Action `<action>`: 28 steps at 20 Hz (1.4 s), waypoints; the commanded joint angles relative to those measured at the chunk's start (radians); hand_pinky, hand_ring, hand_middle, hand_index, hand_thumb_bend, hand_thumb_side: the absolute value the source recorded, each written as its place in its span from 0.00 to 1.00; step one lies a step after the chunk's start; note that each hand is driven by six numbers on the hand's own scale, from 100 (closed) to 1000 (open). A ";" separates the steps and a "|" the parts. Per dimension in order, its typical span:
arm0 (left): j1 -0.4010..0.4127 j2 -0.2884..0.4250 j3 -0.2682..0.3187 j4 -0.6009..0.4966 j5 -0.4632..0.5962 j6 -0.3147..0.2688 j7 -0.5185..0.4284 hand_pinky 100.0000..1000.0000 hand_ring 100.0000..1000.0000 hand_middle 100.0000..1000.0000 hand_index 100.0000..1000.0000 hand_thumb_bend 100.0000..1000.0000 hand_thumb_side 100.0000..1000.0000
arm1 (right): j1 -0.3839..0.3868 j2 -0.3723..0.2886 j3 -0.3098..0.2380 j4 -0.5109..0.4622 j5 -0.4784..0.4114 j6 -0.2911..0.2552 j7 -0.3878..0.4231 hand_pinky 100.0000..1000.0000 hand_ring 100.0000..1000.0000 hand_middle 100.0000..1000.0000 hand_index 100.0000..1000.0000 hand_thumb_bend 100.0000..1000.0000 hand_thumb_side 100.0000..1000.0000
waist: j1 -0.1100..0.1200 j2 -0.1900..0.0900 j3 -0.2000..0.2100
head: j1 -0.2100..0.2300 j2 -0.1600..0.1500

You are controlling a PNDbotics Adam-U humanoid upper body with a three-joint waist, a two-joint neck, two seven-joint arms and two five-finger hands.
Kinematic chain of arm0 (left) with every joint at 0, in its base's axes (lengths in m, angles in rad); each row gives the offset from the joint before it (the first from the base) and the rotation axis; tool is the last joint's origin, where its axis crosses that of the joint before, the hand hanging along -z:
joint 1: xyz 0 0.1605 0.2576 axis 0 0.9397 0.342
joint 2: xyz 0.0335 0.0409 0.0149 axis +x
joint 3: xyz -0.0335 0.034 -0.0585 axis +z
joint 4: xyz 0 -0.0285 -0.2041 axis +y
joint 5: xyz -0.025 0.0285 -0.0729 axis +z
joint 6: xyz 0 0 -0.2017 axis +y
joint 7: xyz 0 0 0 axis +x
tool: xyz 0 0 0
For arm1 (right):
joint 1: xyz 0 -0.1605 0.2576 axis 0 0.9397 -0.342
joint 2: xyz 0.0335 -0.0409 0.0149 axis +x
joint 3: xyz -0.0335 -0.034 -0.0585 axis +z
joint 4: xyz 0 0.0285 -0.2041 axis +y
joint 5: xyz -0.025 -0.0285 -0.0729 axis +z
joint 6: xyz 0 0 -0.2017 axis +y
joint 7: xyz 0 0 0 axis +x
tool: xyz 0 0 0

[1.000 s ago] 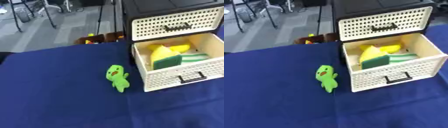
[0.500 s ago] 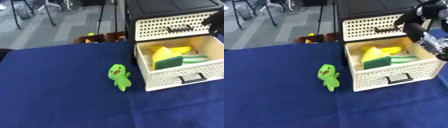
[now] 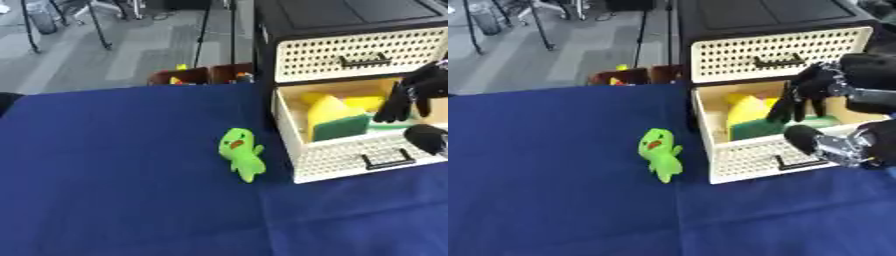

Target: Pick up objects from table and place into drawer.

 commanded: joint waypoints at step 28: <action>0.039 -0.059 0.028 -0.017 -0.007 0.032 0.001 0.39 0.57 0.59 0.78 0.31 0.86 | 0.206 0.001 0.057 -0.010 0.030 0.328 0.164 0.35 0.62 0.68 0.83 0.16 1.00 | 0.008 0.019 -0.008 | -0.019 -0.039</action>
